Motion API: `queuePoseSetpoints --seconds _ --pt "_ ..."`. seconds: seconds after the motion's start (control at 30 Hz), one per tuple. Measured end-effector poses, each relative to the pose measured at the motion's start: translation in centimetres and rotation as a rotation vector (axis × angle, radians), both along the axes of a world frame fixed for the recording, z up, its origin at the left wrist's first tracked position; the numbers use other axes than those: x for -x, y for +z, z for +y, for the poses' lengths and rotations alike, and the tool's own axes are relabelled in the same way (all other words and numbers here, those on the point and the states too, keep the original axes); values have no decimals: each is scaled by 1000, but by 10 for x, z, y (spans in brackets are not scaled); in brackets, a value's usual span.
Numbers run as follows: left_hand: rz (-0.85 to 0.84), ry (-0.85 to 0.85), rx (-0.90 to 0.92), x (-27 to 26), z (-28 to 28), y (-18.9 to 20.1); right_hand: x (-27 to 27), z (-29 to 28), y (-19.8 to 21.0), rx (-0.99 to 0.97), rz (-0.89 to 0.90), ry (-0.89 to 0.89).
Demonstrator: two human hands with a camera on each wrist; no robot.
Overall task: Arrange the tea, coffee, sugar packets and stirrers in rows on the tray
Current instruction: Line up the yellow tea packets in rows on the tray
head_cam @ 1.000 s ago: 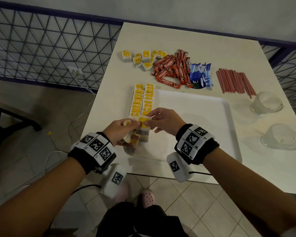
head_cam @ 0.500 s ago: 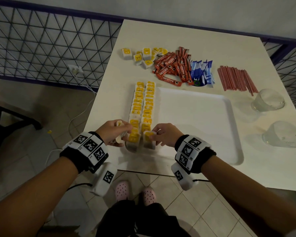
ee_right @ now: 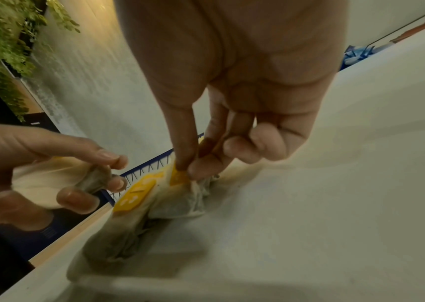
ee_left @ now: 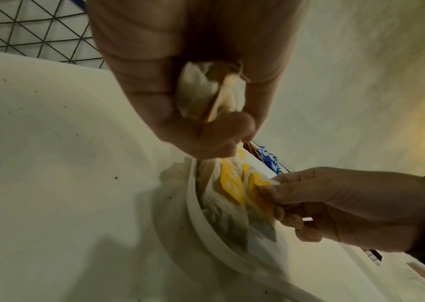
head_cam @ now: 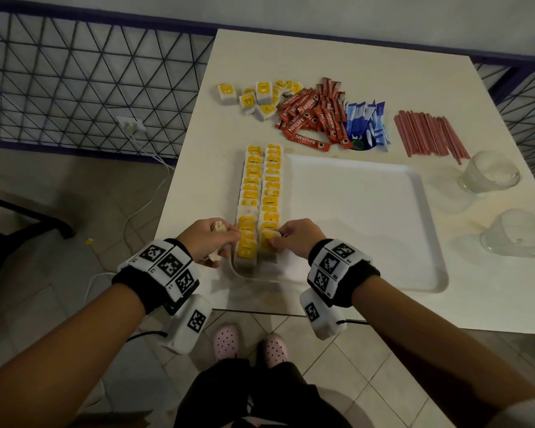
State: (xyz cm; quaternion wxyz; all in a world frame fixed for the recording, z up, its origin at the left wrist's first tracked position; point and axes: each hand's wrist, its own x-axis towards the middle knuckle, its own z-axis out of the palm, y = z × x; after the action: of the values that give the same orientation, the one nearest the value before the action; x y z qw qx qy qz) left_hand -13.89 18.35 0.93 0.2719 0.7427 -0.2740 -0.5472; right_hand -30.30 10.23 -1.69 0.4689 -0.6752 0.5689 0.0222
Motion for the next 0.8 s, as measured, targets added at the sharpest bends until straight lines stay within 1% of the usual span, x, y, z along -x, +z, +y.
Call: queuePoseSetpoints --seconds 0.2,0.4,0.6,0.7,0.8 --pt "-20 -52 -39 -5 -3 -2 -4 0 -2 -65 -19 -54" --pt "-15 -78 -45 -9 -6 -1 -6 -2 2 -32 36 -18" --pt "33 -60 -22 -10 -11 2 -3 -1 5 24 96 26" --pt "111 1 -21 -7 -14 6 -1 0 6 38 91 23" --pt "125 14 -22 -5 -16 7 -1 5 9 35 72 14"
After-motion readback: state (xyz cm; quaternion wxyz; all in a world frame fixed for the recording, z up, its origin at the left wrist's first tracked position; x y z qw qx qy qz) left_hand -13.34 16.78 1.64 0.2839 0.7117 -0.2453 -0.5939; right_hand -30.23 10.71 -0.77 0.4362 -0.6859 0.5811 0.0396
